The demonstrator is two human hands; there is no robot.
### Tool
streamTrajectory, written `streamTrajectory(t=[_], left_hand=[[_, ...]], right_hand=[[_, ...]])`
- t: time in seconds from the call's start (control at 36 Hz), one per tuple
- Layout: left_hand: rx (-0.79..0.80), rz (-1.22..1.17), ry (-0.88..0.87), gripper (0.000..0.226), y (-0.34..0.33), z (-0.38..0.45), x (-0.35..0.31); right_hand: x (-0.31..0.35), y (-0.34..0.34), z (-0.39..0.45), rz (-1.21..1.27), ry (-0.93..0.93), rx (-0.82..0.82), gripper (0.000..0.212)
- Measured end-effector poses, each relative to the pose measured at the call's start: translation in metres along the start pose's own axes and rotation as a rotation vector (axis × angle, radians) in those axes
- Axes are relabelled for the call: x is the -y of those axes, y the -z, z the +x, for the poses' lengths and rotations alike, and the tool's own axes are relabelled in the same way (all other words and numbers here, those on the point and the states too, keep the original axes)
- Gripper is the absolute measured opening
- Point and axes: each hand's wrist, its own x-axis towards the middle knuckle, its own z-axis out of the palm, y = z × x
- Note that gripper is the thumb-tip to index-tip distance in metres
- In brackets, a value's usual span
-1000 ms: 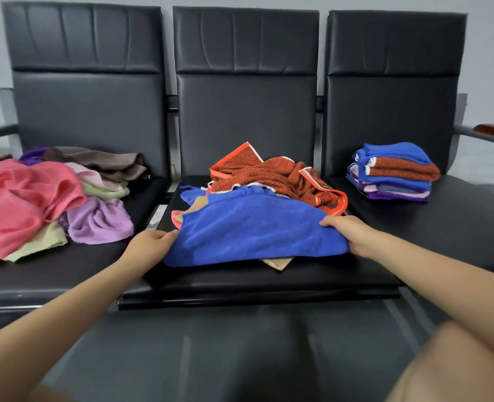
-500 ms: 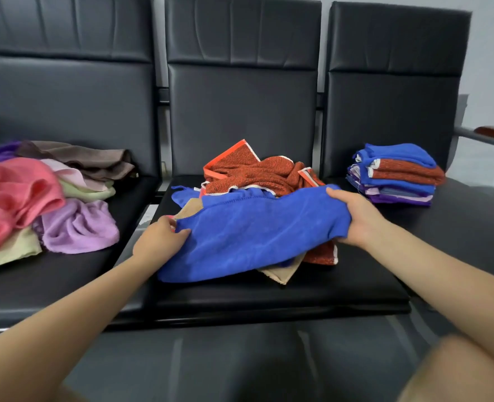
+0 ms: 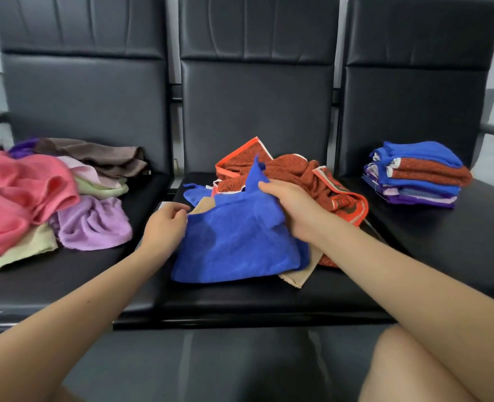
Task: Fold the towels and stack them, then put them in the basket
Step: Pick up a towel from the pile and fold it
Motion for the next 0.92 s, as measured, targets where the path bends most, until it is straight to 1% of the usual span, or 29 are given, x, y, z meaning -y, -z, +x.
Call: streamTrajectory(t=[0.06, 0.11, 0.14, 0.19, 0.25, 0.31, 0.39, 0.47, 0.5, 0.53, 0.58, 0.64, 0.69, 0.72, 0.78, 0.83, 0.92], left_hand=[[0.024, -0.043, 0.013, 0.025, -0.003, -0.001, -0.001], [0.097, -0.019, 0.018, 0.023, -0.008, -0.004, -0.003], [0.156, 0.019, 0.02, 0.022, -0.012, -0.006, -0.005], [0.259, 0.116, 0.017, 0.024, -0.02, -0.01, -0.009], [0.294, 0.16, 0.022, 0.032, -0.025, -0.012, -0.011], [0.275, 0.16, 0.055, 0.038, -0.03, -0.012, -0.016], [0.24, 0.081, 0.104, 0.031, -0.036, -0.011, -0.027], [0.201, 0.063, 0.068, 0.029, -0.044, -0.01, -0.032], [0.189, 0.045, 0.058, 0.026, -0.047, -0.01, -0.033], [0.185, 0.01, 0.042, 0.021, -0.049, -0.012, -0.035], [0.167, -0.012, 0.026, 0.015, -0.055, -0.014, -0.038], [0.112, 0.001, 0.032, 0.019, -0.056, -0.014, -0.042], [0.049, 0.02, 0.045, 0.024, -0.051, -0.013, -0.046], [0.024, 0.011, 0.049, 0.025, -0.048, -0.01, -0.046], [0.001, 0.013, 0.056, 0.024, -0.035, -0.004, -0.045], [0.007, 0.063, 0.054, 0.024, -0.021, 0.0, -0.041], [0.089, 0.282, 0.096, 0.03, -0.005, 0.004, -0.026]], right_hand=[[-0.005, -0.01, -0.002, -0.042, -0.083, 0.127, 0.015], [-0.011, -0.012, -0.004, -0.125, -0.081, 0.188, 0.015], [-0.013, -0.011, -0.004, -0.144, -0.051, 0.187, 0.014], [-0.016, -0.005, -0.005, -0.16, 0.025, 0.134, 0.018], [-0.018, 0.002, -0.004, -0.218, 0.117, 0.069, 0.023], [-0.02, 0.01, -0.003, -0.285, 0.21, -0.002, 0.025], [-0.023, 0.023, -0.002, -0.368, 0.295, -0.162, 0.026], [-0.027, 0.037, 0.002, -0.473, 0.284, -0.285, 0.019], [-0.028, 0.041, 0.003, -0.519, 0.251, -0.292, 0.014], [-0.03, 0.043, 0.003, -0.567, 0.206, -0.287, 0.013], [-0.032, 0.047, 0.002, -0.661, 0.14, -0.264, 0.023], [-0.03, 0.045, -0.002, -0.737, 0.147, -0.25, 0.029], [-0.028, 0.041, -0.004, -0.745, 0.167, -0.235, 0.036], [-0.026, 0.038, -0.006, -0.745, 0.167, -0.224, 0.035], [-0.024, 0.032, -0.006, -0.777, 0.153, -0.191, 0.028], [-0.026, 0.027, -0.004, -0.845, 0.152, -0.163, 0.033], [-0.031, 0.018, -0.002, -0.95, 0.131, -0.14, 0.043]])
